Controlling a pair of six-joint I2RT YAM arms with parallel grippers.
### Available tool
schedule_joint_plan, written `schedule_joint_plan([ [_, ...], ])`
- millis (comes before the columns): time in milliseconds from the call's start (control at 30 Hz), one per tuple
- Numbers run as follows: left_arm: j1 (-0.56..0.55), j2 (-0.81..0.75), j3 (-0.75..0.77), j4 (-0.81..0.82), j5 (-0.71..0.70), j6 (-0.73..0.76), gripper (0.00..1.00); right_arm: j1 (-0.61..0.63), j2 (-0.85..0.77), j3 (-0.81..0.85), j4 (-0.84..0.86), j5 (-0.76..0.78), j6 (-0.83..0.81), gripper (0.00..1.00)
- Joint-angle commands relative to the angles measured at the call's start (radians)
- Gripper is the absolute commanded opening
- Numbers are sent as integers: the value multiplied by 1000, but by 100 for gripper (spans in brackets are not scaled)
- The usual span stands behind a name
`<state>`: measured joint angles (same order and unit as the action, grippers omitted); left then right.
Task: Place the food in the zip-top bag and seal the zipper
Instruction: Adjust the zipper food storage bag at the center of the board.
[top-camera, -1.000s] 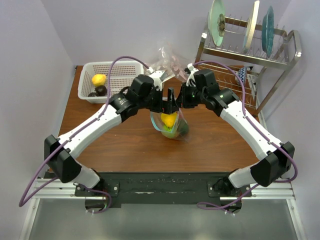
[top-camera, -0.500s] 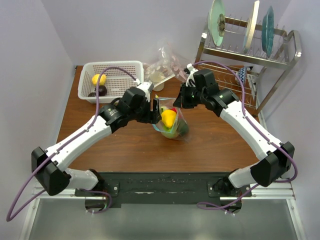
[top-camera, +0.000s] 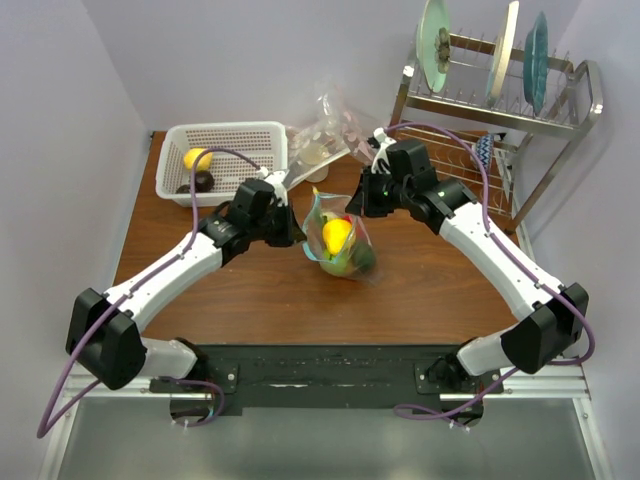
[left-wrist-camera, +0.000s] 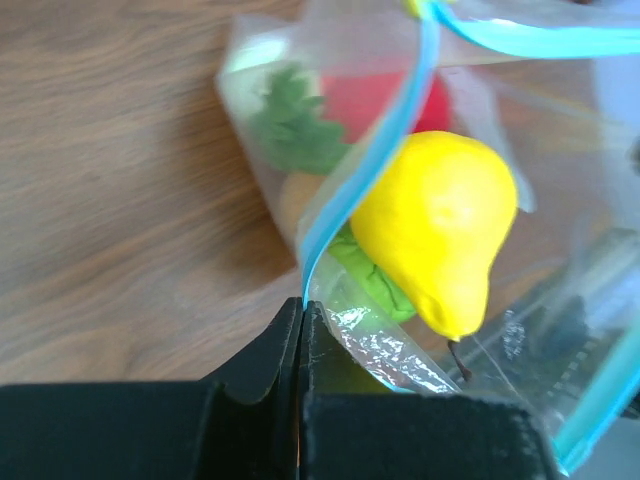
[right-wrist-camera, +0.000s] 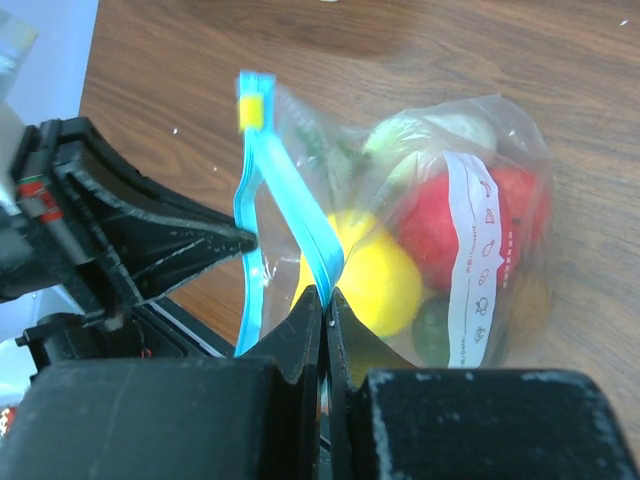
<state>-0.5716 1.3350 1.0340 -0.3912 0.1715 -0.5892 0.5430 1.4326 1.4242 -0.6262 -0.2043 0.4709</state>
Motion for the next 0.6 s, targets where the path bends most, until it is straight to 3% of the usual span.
schedule_joint_plan([
  [0, 1, -11, 38, 112, 114, 6, 0, 3, -40, -8, 20, -1, -8, 0],
  [133, 3, -26, 179, -10, 97, 35, 0, 2, -43, 7, 0, 31, -31, 0],
  [333, 3, -42, 372, -103, 217, 32, 0, 3, -43, 5, -6, 52, -35, 0],
  [567, 18, -54, 302, -118, 187, 49, 0, 2, -41, 199, -92, 80, -61, 0],
])
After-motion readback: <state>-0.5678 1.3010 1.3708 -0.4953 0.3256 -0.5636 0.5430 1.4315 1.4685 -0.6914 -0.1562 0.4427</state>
